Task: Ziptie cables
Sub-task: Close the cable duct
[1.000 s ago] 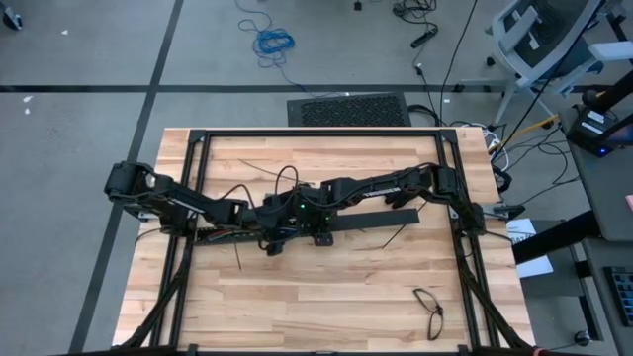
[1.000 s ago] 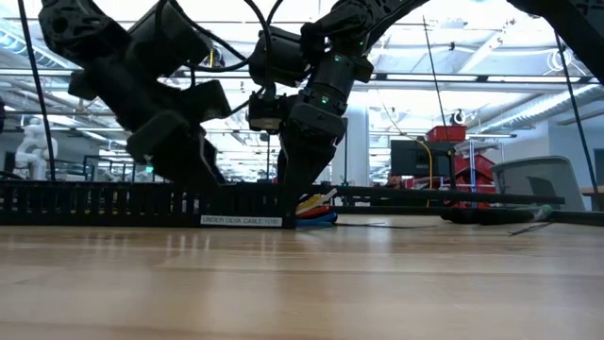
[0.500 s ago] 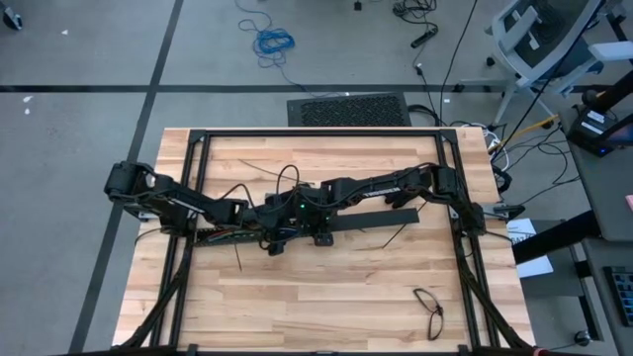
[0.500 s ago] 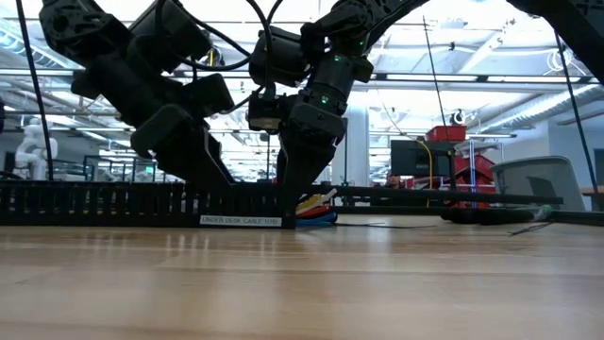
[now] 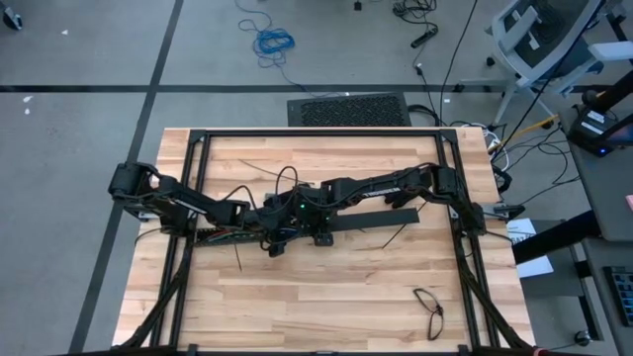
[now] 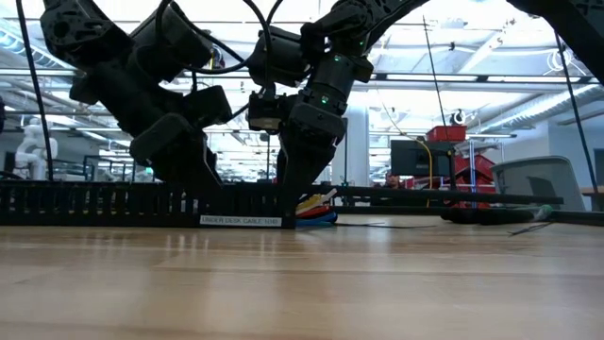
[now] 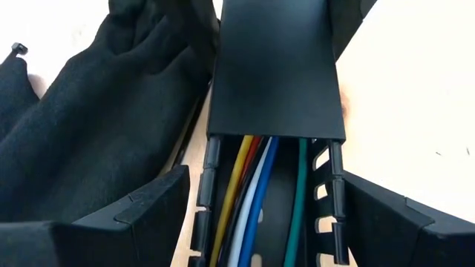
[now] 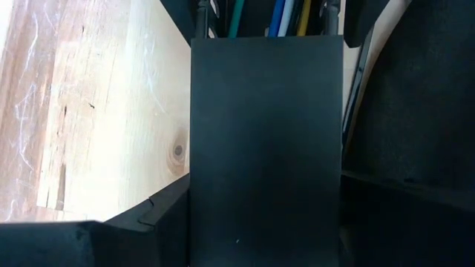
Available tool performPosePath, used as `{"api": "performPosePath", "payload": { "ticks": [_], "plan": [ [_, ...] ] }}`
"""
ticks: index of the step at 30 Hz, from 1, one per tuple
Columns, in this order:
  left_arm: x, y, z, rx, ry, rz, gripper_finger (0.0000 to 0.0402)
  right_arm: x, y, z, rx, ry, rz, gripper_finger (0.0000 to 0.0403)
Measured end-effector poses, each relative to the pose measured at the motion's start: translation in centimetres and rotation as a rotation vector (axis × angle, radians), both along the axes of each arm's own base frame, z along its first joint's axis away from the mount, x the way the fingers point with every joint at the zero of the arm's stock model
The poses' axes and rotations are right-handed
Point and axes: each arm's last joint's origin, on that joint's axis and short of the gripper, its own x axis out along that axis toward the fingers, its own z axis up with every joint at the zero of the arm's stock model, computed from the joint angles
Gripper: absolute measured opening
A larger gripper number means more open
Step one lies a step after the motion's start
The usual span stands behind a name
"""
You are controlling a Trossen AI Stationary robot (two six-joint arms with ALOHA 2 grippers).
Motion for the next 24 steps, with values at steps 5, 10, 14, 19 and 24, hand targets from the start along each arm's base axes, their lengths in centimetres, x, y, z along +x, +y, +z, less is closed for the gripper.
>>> {"api": "performPosePath", "payload": {
  "ticks": [5,10,14,19,24],
  "plan": [
    [-0.03,-0.04,-0.03,0.002,0.004,0.002,0.0311,0.0,0.0,0.0,0.0,0.0,0.0,0.0256],
    [-0.03,0.0,-0.02,0.012,0.001,0.011,0.0299,0.0,0.0,0.0,-0.001,0.0,0.0,0.0256],
    [-0.03,-0.01,-0.02,0.01,0.0,0.012,0.028,0.0,-0.02,0.0,-0.001,0.0,-0.001,0.0256],
    [-0.06,0.0,-0.05,0.01,0.004,0.013,0.0272,0.13,-0.03,0.05,-0.003,-0.014,-0.002,0.0256],
    [-0.06,0.02,-0.05,0.016,0.003,0.018,0.0272,0.25,-0.04,0.1,-0.004,-0.028,-0.002,0.0256]
  ]
}}
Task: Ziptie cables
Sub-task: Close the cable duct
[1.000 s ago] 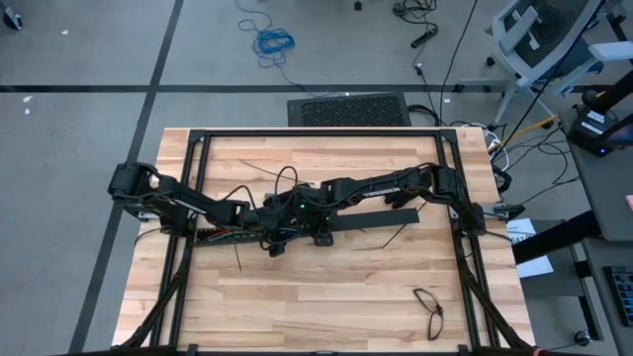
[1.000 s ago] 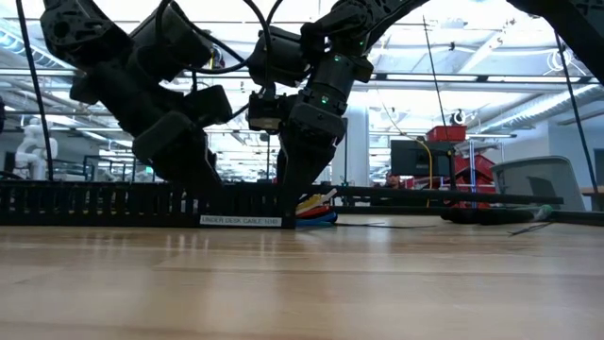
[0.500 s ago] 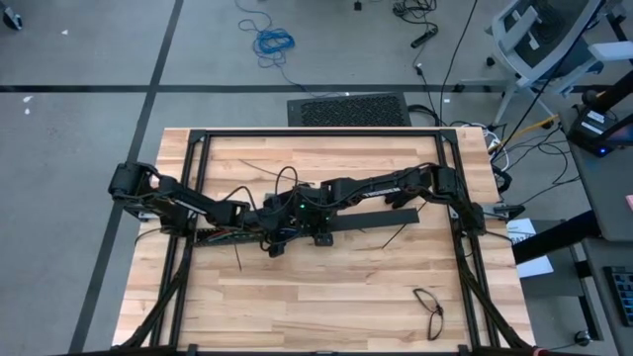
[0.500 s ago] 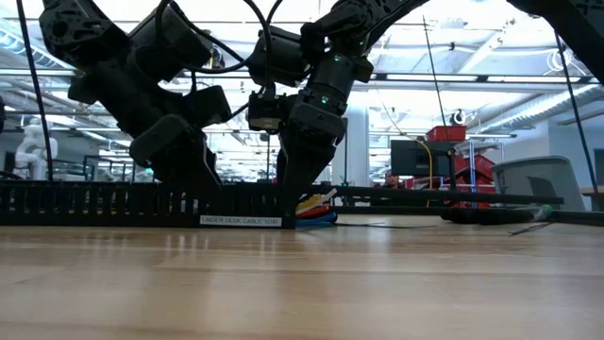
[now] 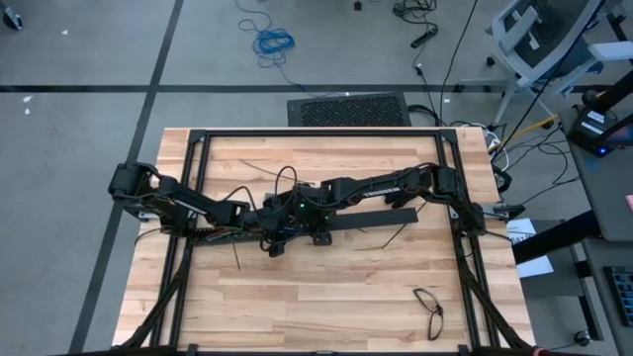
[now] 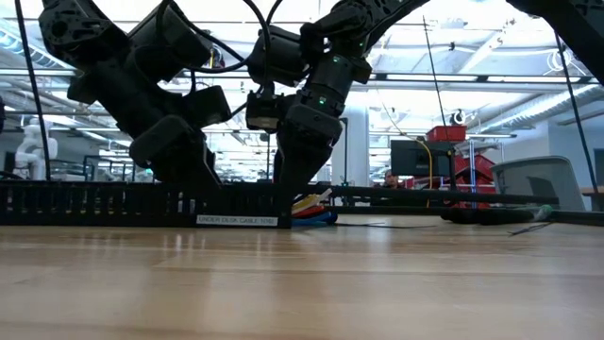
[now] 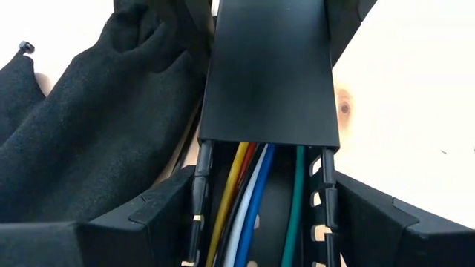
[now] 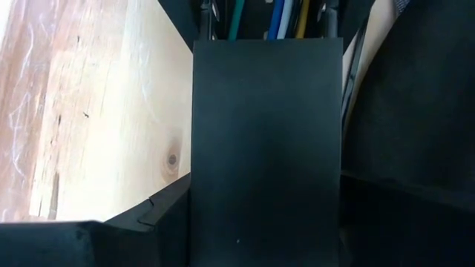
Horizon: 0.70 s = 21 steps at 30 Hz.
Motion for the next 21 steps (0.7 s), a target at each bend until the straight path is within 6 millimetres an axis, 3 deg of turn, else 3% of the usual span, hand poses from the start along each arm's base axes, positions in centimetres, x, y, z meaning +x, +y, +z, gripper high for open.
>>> {"api": "performPosePath", "payload": {
  "ticks": [21],
  "plan": [
    [0.21,0.07,0.24,0.025,-0.034,0.016,0.0268,0.2,-0.03,0.09,0.001,-0.022,-0.008,0.0256]
  ]
}}
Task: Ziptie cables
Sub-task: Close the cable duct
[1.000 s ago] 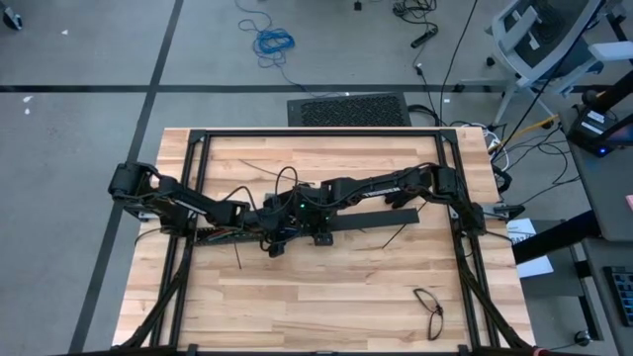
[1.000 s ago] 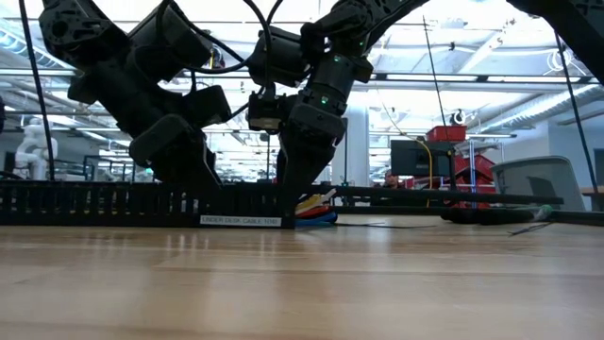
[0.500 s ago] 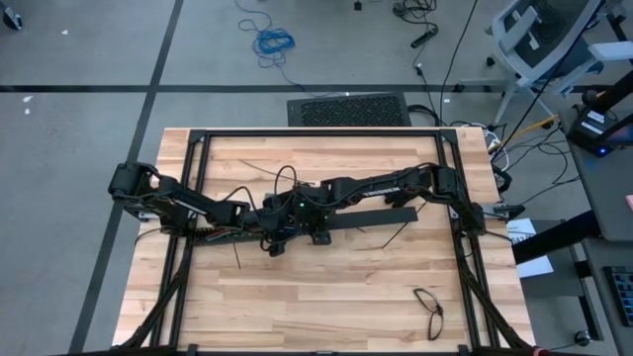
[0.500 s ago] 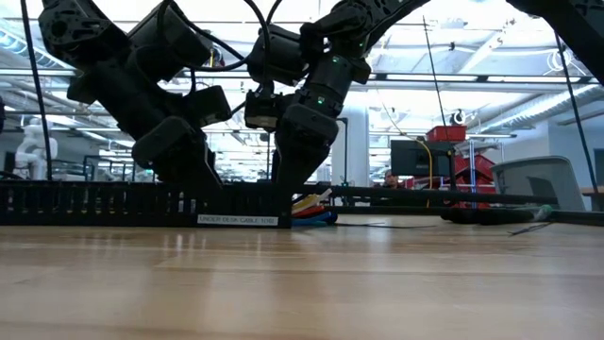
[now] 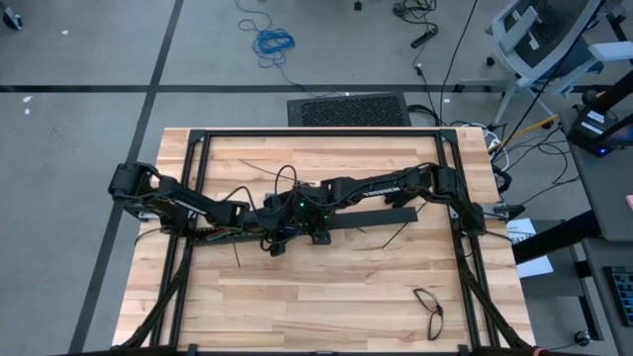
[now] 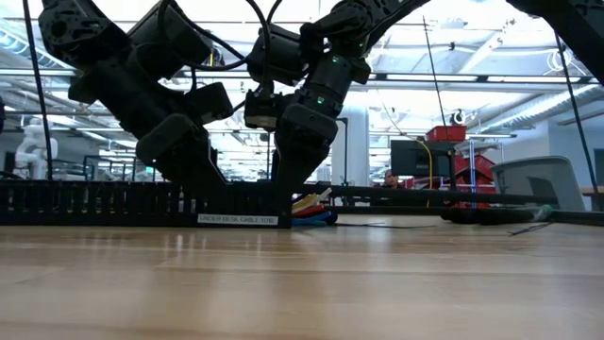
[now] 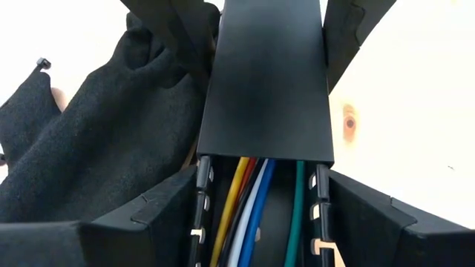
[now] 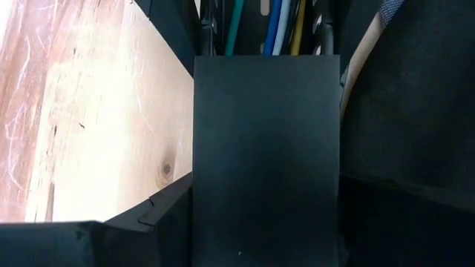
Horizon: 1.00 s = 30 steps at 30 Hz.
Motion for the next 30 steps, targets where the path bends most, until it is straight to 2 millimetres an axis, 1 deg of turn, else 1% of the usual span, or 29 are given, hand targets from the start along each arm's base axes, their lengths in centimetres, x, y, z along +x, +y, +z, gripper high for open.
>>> {"api": "performPosePath", "payload": {
  "ticks": [5,8,16,19,30],
  "plan": [
    [0.0,0.0,0.0,0.0,0.0,0.0,0.0243,0.0,0.0,0.0,0.0,0.0,0.0,0.0256],
    [-0.03,-0.02,-0.03,-0.005,0.003,0.003,0.0235,0.0,0.01,0.0,0.002,-0.001,0.001,0.0256],
    [-0.03,-0.12,-0.03,-0.005,0.003,-0.001,0.0233,0.07,0.02,0.02,0.006,-0.009,0.003,0.0256],
    [-0.03,-0.13,-0.02,-0.005,0.002,-0.001,0.0233,0.51,0.03,0.25,0.009,-0.06,0.007,0.0256],
    [-0.04,-0.16,-0.03,-0.007,0.003,0.0,0.0233,0.47,0.03,0.24,0.009,-0.056,0.007,0.0256]
  ]
}}
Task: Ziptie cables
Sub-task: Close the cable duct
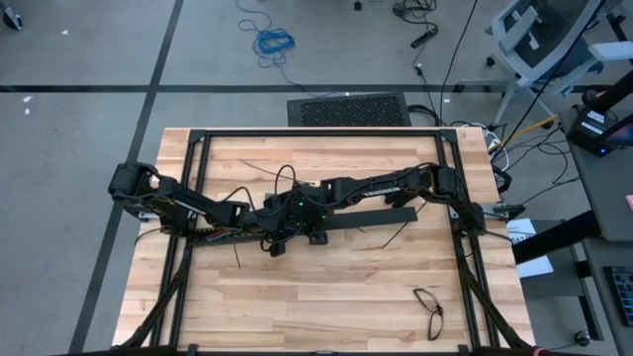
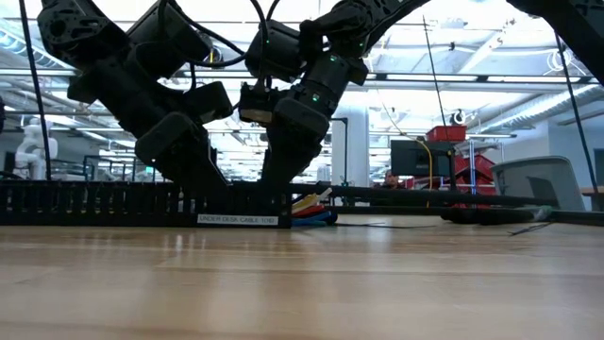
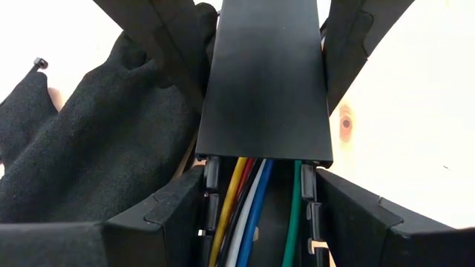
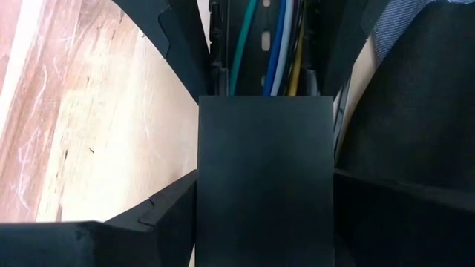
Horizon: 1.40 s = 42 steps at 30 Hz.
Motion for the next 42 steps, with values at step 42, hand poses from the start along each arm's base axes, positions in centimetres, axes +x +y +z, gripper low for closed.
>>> {"api": "performPosePath", "payload": {
  "ticks": [42],
  "plan": [
    [-1.5,-0.3,0.0,-0.113,0.172,0.002,0.0375,-0.3,0.0,-0.1,-0.007,0.03,0.005,0.0256]
  ]
}}
